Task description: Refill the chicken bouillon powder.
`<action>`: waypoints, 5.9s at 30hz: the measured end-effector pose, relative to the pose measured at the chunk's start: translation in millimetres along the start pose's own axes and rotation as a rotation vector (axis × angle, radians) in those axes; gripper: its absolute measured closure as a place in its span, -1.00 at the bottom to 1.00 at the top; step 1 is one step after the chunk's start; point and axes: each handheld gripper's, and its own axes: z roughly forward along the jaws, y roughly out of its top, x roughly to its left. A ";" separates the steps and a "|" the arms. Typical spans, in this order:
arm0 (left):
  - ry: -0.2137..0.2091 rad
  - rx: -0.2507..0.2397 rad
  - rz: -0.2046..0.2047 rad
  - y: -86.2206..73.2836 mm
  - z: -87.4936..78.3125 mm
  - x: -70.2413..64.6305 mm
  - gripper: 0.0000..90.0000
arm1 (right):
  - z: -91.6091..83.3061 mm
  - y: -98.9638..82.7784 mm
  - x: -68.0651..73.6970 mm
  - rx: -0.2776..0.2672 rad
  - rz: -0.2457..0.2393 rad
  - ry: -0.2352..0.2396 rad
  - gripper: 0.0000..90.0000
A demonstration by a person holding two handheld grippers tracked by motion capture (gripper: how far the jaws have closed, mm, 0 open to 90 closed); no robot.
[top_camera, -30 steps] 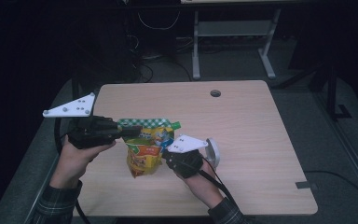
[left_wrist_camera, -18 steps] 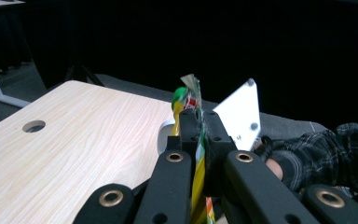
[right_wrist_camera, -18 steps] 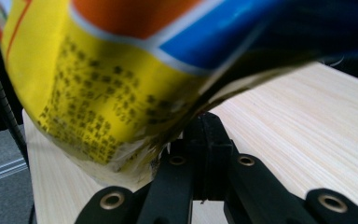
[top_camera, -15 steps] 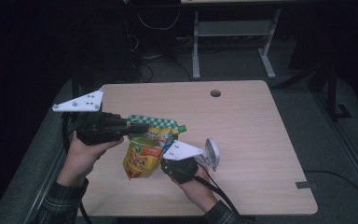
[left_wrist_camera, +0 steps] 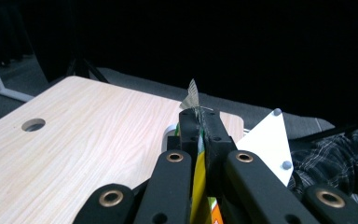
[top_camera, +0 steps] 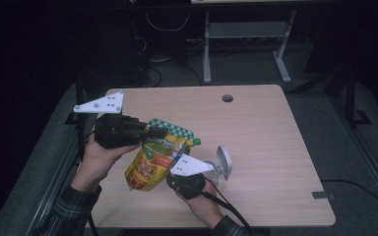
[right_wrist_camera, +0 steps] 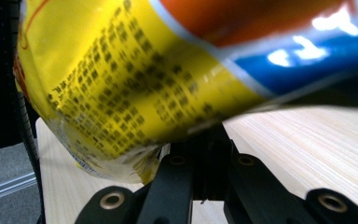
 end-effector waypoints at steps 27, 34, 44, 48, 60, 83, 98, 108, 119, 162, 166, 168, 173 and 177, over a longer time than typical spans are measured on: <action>-0.040 0.151 -0.013 11.4 57.3 3.4 0.99 | -7.5 -16.5 -0.6 -0.056 -0.018 0.057 0.99; -0.032 0.170 -0.021 7.0 64.0 7.2 0.99 | -5.1 -19.8 3.3 -0.059 -0.002 0.066 0.99; -0.032 0.219 -0.029 3.2 73.6 14.0 1.00 | -1.4 -23.9 4.5 -0.064 0.031 0.093 0.99; -0.033 0.227 -0.037 2.2 78.4 15.2 1.00 | -0.3 -24.6 5.2 -0.070 0.045 0.102 0.99; -0.080 0.273 -0.024 0.0 90.6 19.9 0.99 | 2.9 -26.3 7.9 -0.076 0.057 0.086 0.99; -0.105 0.311 -0.025 7.2 98.6 23.4 0.99 | 6.0 -22.2 7.3 -0.121 0.065 0.085 1.00; -0.090 0.363 -0.017 10.8 111.4 22.0 0.99 | 4.3 -24.3 2.7 -0.144 0.079 0.098 1.00; -0.083 0.389 -0.017 10.3 118.0 23.4 0.99 | 4.6 -26.9 0.4 -0.150 0.104 0.101 0.99; -0.077 0.422 -0.008 8.3 122.9 22.2 0.99 | 5.7 -29.8 2.5 -0.160 0.122 0.106 0.99; -0.042 0.508 -0.017 1.1 136.0 22.0 0.99 | 11.1 -40.2 2.5 -0.186 0.171 0.145 0.99; -0.036 0.509 -0.015 0.2 137.6 21.9 0.99 | 11.9 -41.5 1.8 -0.189 0.181 0.151 0.99; -0.038 0.511 -0.016 0.1 138.1 21.7 0.99 | 11.8 -41.8 1.7 -0.189 0.181 0.151 0.99; -0.032 0.526 -0.017 1.2 139.7 20.8 0.99 | 11.2 -41.7 2.3 -0.200 0.191 0.156 0.99; -0.035 0.538 -0.007 3.2 141.5 20.8 0.99 | 10.5 -41.2 2.1 -0.209 0.195 0.164 0.99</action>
